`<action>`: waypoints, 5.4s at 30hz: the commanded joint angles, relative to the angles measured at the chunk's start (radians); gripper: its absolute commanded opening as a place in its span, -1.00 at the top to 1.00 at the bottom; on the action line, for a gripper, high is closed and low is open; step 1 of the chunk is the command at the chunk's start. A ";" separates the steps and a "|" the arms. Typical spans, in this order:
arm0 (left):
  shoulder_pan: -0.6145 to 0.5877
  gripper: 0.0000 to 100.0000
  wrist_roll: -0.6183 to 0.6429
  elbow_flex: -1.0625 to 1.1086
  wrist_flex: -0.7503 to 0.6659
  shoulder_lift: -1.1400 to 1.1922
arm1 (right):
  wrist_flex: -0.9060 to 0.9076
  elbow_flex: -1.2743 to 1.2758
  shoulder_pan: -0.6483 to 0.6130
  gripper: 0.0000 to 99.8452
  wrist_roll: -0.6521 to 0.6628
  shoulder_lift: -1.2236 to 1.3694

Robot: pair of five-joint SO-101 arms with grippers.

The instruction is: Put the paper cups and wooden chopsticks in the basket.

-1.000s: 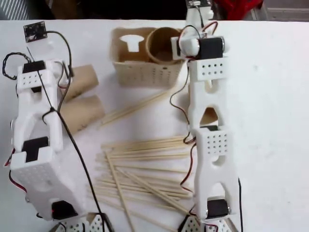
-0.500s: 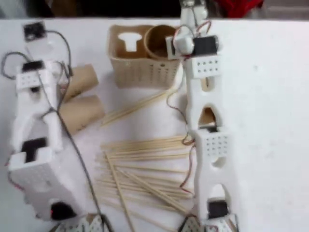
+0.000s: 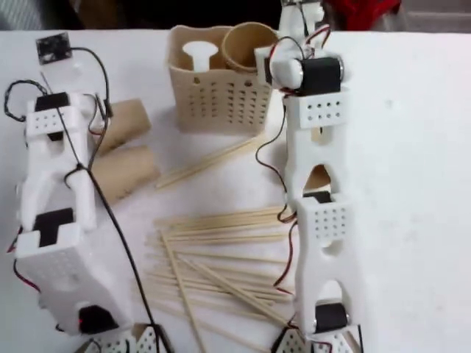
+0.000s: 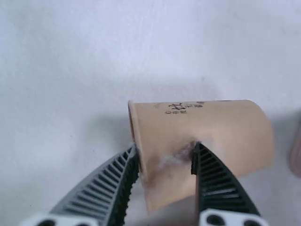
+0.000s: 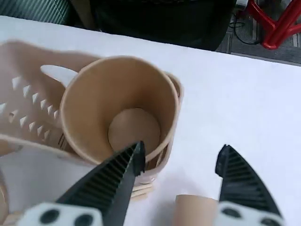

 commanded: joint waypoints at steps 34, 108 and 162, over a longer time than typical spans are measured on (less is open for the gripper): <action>0.044 0.61 -0.015 0.011 0.000 0.061 | -0.579 2.460 0.340 0.23 1.171 -1.655; 0.042 0.61 -0.015 0.011 0.000 0.061 | -0.802 1.349 -0.002 0.97 0.084 -0.952; 0.039 0.61 -0.015 0.011 0.002 0.061 | -0.710 1.232 0.016 0.21 -0.068 -0.957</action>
